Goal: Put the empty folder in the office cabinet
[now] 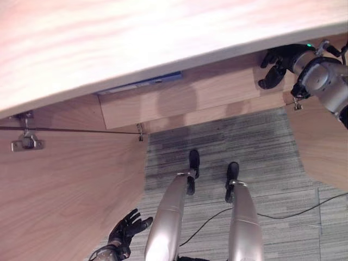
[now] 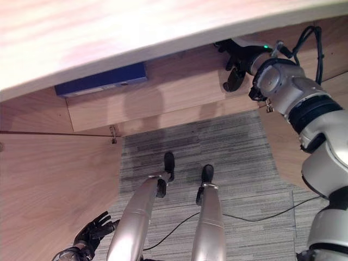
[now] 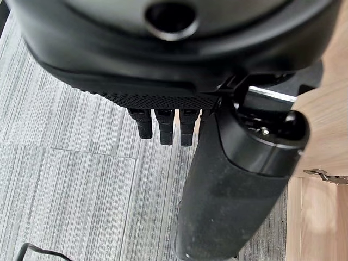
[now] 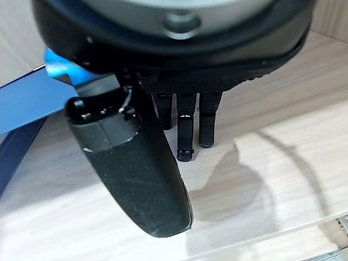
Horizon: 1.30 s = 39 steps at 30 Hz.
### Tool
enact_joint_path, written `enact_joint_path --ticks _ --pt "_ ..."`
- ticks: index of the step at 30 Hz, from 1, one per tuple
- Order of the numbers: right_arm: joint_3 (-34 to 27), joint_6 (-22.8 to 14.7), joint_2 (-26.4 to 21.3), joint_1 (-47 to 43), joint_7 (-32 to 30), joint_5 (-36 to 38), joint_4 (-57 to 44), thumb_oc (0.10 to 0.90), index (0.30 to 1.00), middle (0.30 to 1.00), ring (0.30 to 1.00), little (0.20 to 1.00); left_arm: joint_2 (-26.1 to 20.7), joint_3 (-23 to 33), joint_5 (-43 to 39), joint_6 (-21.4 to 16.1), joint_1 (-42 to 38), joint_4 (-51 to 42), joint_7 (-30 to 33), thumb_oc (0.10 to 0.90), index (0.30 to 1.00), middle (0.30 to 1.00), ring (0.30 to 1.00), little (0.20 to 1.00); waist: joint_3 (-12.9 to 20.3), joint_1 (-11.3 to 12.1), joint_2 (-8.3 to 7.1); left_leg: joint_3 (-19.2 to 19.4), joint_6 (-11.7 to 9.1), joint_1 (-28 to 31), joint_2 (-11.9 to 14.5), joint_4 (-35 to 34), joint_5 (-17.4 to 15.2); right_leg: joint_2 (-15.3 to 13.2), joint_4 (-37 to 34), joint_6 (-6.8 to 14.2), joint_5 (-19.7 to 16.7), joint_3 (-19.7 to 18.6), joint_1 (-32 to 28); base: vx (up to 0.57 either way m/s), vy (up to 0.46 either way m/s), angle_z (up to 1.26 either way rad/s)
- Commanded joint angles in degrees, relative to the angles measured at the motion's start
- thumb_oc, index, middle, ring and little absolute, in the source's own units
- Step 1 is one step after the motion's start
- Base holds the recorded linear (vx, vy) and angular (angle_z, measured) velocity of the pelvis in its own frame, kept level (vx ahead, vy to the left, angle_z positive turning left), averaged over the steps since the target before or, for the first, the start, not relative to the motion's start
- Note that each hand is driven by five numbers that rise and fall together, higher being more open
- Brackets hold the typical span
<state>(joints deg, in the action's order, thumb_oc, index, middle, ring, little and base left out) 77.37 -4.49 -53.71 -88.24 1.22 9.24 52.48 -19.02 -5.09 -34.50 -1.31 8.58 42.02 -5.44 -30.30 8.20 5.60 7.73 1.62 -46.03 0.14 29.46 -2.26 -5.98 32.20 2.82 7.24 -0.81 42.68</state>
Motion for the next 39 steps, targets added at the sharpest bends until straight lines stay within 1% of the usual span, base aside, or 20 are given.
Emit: enact_joint_path --ticks 1,2,3,4,6,7,9,10,19,24,25,26,27,28,30,31,32,34,36,39 --pt "2.84 4.16 -6.48 5.63 2.94 -9.33 3.01 0.800 0.900 0.900 0.900 0.900 -4.83 0.27 0.95 -0.36 6.58 1.11 1.00 0.800 0.900 0.900 0.900 0.900 0.51 1.26 -2.54 -7.40 -3.75 -2.36 0.04 -5.10 0.75 -1.08 -1.51 -2.30 0.45 -0.14 -7.20 0.00 -0.013 -0.03" --pt "2.84 4.16 -6.50 5.66 2.93 -9.35 3.01 0.800 0.900 0.900 0.900 0.900 -4.83 0.25 0.94 -0.36 6.59 1.10 1.00 0.800 0.900 0.900 0.900 0.900 0.51 1.29 -2.52 -7.39 -3.75 -2.30 0.05 -5.14 0.76 -1.08 -1.56 -2.30 0.43 -0.15 -7.25 0.00 0.000 0.00" --pt "2.84 3.99 -6.56 6.60 3.21 -12.72 2.70 0.800 0.900 0.900 0.900 0.900 -5.96 0.28 0.72 -0.42 6.28 0.54 1.09 0.800 0.900 0.900 0.900 0.900 0.51 2.40 -3.59 -7.51 -3.69 -1.56 0.04 -5.51 0.71 -1.03 -1.98 -2.22 0.31 0.06 -7.92 0.00 -0.004 -0.04" --pt "2.84 4.00 -6.60 6.63 3.21 -12.75 2.67 0.800 0.900 0.900 0.900 0.900 -5.96 0.24 0.71 -0.42 6.28 0.54 1.09 0.800 0.900 0.900 0.900 0.900 0.51 2.44 -3.57 -7.49 -3.69 -1.52 0.06 -5.54 0.71 -1.02 -2.01 -2.21 0.29 0.05 -7.96 -0.01 -0.007 -0.06" --pt "2.84 4.02 -6.94 7.63 3.36 -16.17 1.57 0.800 0.900 0.900 0.900 0.900 -7.04 0.14 0.67 -0.57 5.67 0.80 1.19 0.800 0.900 0.900 0.900 0.900 0.51 3.37 -4.61 -7.50 -3.68 -0.70 0.06 -6.09 0.72 -0.96 -2.59 -2.17 0.11 0.14 -8.70 0.00 0.000 0.00" --pt "2.84 3.87 -7.59 8.76 3.62 -18.97 0.26 0.800 0.900 0.900 0.900 0.900 -7.52 0.33 0.36 -0.71 4.98 1.29 1.41 0.800 0.900 0.900 0.900 0.900 0.51 4.04 -5.58 -7.56 -3.65 0.05 0.09 -6.87 0.79 -0.92 -3.32 -2.07 -0.16 0.16 -9.24 0.00 0.000 0.00" --pt "2.84 3.81 -8.19 9.13 3.64 -19.59 -0.48 0.800 0.900 0.900 0.900 0.900 -7.44 0.36 0.03 -0.72 4.88 0.95 1.50 0.800 0.900 0.900 0.900 0.900 0.51 4.27 -5.89 -7.59 -3.66 0.32 0.12 -7.35 0.88 -0.88 -3.84 -2.08 -0.33 0.21 -9.46 0.00 -0.007 0.04" --pt "2.84 3.66 -9.70 9.99 3.81 -20.45 -2.06 0.800 0.900 0.900 0.900 0.900 -7.41 0.54 -0.43 -0.85 4.91 0.64 1.76 0.800 0.900 0.900 0.900 0.900 0.51 4.57 -6.61 -7.69 -3.65 0.99 0.20 -8.56 1.24 -0.67 -4.79 -1.90 -0.74 0.36 -9.89 0.00 -0.011 0.08" --pt "2.84 3.47 -11.03 10.51 3.81 -19.01 -1.90 0.800 0.900 0.900 0.900 0.900 -4.81 0.93 -0.38 -1.26 3.19 3.49 2.13 0.800 0.900 0.900 0.900 0.900 0.51 4.04 -7.89 -7.53 -3.82 6.11 0.48 -13.29 2.86 -0.36 -9.31 -1.29 -2.21 1.08 -14.60 0.00 -0.025 0.01" --pt "2.84 3.29 -10.36 11.14 4.81 -16.99 -3.89 0.800 0.900 0.900 0.900 0.900 -2.93 1.78 -0.69 -1.36 2.72 3.91 2.54 0.800 0.900 0.900 0.900 0.900 0.51 3.08 -7.21 -7.42 -4.11 10.32 0.70 -16.30 4.04 -0.03 -11.95 -1.14 -2.97 1.63 -18.06 -0.01 -0.045 -0.01" --pt "2.84 3.21 -9.58 10.52 5.18 -15.79 -4.09 0.800 0.900 0.900 0.900 0.900 -2.14 2.05 -0.73 -1.29 2.08 3.55 2.60 0.800 0.900 0.900 0.900 0.900 0.51 2.91 -6.43 -7.34 -4.18 10.70 1.04 -18.06 6.37 0.52 -13.30 -1.08 -4.62 2.36 -18.04 0.00 -0.048 0.00" --pt "2.84 3.20 -9.38 11.21 5.22 -15.82 -4.12 0.800 0.900 0.900 0.900 0.900 -2.19 1.86 -0.72 -1.29 2.70 3.64 2.59 0.800 0.900 0.900 0.900 0.900 0.51 2.82 -6.68 -7.28 -4.40 12.24 0.76 -17.93 4.78 0.22 -13.15 -0.99 -3.41 2.15 -19.51 0.00 -0.038 0.01" --pt "2.84 3.20 -9.35 11.29 5.22 -15.82 -4.11 0.800 0.900 0.900 0.900 0.900 -2.20 1.84 -0.72 -1.29 2.80 3.61 2.59 0.800 0.900 0.900 0.900 0.900 0.51 2.82 -6.70 -7.25 -4.40 12.37 0.73 -17.92 4.70 0.18 -13.16 -0.98 -3.34 2.14 -19.64 0.00 -0.065 0.02" --pt "2.84 3.17 -7.91 11.17 5.73 -14.82 -3.40 0.800 0.900 0.900 0.900 0.900 -0.82 2.25 -0.67 -1.27 1.92 3.55 2.48 0.800 0.900 0.900 0.900 0.900 0.51 2.54 -5.59 -7.27 -4.54 13.66 1.07 -19.96 7.16 0.86 -14.85 -0.95 -4.92 2.94 -20.57 -0.07 -0.066 0.03" --pt "2.84 3.16 -7.35 11.53 6.07 -14.38 -3.75 0.800 0.900 0.900 0.900 0.900 -0.37 2.32 -0.53 -1.26 1.64 4.38 2.40 0.800 0.900 0.900 0.900 0.900 0.51 2.28 -5.24 -7.19 -4.61 14.69 1.08 -20.53 7.40 0.97 -15.08 -0.93 -4.97 2.99 -21.38 -0.04 -0.063 0.00" --pt "2.84 3.23 -5.64 12.24 6.53 -12.97 -2.97 0.800 0.900 0.900 0.900 0.900 0.85 2.56 -0.10 -1.38 0.65 6.67 2.29 0.800 0.900 0.900 0.900 0.900 0.51 1.63 -4.39 -7.17 -4.81 16.57 1.20 -21.65 7.90 1.17 -15.59 -0.94 -4.93 3.32 -22.83 0.00 -0.045 -0.05" --pt "2.84 3.22 -5.63 12.25 6.52 -12.97 -2.96 0.800 0.900 0.900 0.900 0.900 0.85 2.56 -0.10 -1.39 0.65 6.69 2.28 0.800 0.900 0.900 0.900 0.900 0.51 1.61 -4.39 -7.18 -4.81 16.60 1.20 -21.69 7.91 1.17 -15.61 -0.94 -4.94 3.33 -22.86 0.00 -0.067 -0.02" --pt "2.84 3.47 -3.37 13.81 7.44 -12.12 -1.82 0.800 0.900 0.900 0.900 0.900 2.64 3.05 0.30 -1.08 -0.04 8.41 2.28 0.800 0.900 0.900 0.900 0.900 0.51 1.09 -3.15 -7.23 -5.01 19.47 1.32 -22.96 8.33 1.42 -16.10 -0.90 -4.86 3.83 -25.20 0.00 -0.080 0.00" --pt "2.84 3.62 -2.30 14.13 7.63 -11.74 -0.96 0.800 0.900 0.900 0.900 0.900 3.17 3.18 0.48 -1.01 -0.21 9.00 2.21 0.800 0.900 0.900 0.900 0.900 0.51 0.86 -2.74 -7.29 -5.05 20.52 1.38 -23.31 8.51 1.49 -16.36 -0.91 -4.81 3.96 -26.18 0.00 -0.063 -0.01" --pt "1.17 4.14 0.39 16.88 8.65 -11.16 1.27 0.800 0.900 0.900 0.900 0.900 4.23 3.75 1.07 -0.81 -1.28 11.52 1.95 0.800 0.900 0.900 0.900 0.900 0.51 0.43 -1.23 -7.30 -5.27 24.64 1.68 -24.80 9.05 1.51 -16.72 -1.10 -4.19 4.60 -29.62 0.01 -0.069 0.03"
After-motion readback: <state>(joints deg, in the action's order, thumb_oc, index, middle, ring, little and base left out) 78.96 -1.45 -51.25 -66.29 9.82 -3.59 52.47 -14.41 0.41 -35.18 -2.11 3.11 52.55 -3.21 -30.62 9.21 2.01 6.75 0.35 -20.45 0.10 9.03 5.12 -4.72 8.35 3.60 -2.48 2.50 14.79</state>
